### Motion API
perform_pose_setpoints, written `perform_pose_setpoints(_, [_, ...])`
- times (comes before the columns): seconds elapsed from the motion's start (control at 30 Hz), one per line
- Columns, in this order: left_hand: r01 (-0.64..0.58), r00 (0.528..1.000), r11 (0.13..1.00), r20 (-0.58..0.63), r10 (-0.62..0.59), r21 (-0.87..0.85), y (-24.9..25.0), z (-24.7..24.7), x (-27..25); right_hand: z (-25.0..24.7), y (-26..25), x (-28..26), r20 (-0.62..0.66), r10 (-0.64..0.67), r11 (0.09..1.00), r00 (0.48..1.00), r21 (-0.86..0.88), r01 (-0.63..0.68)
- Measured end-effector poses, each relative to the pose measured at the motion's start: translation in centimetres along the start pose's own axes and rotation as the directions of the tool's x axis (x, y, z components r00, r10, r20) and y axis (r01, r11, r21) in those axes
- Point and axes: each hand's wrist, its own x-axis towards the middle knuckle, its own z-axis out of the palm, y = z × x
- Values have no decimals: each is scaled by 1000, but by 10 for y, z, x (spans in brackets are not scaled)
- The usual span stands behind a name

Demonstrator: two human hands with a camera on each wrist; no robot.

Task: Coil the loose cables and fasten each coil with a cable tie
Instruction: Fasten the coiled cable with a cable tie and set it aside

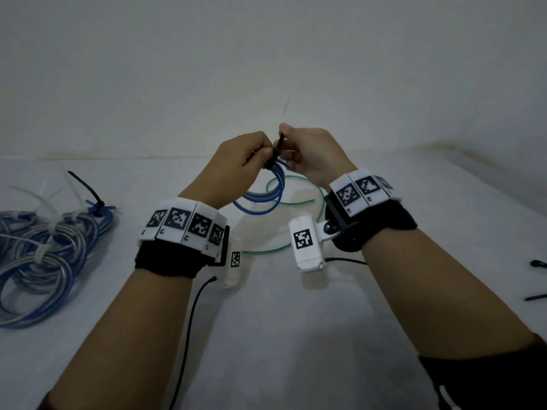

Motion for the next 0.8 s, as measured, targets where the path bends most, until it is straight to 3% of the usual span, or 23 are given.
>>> perform_pose_setpoints(0.13, [63, 997, 996, -34, -65, -63, -1, -6, -2, 2, 2, -8, 83, 14, 999, 996, 43, -17])
perform_pose_setpoints(0.27, [44, 998, 999, -33, -45, -25, 0, -4, -6, 10, -1, -13, 4, 50, 999, 999, 0, -50])
perform_pose_setpoints(0.43, [16, 1000, 999, -12, -16, 33, 0, 4, -7, 23, -6, -6, -136, 17, 969, 991, -243, -50])
perform_pose_setpoints(0.53, [39, 999, 999, -10, -39, 23, -1, 7, -7, 26, -4, -1, -151, 30, 960, 988, -272, -71])
perform_pose_setpoints(0.67, [118, 992, 993, -30, -119, -30, -6, 2, -7, 23, -4, 0, -61, 71, 990, 996, -117, -77])
perform_pose_setpoints(0.8, [103, 995, 994, -24, -102, 32, -8, -6, -4, 22, -6, -3, 79, 113, 988, 990, -114, -104])
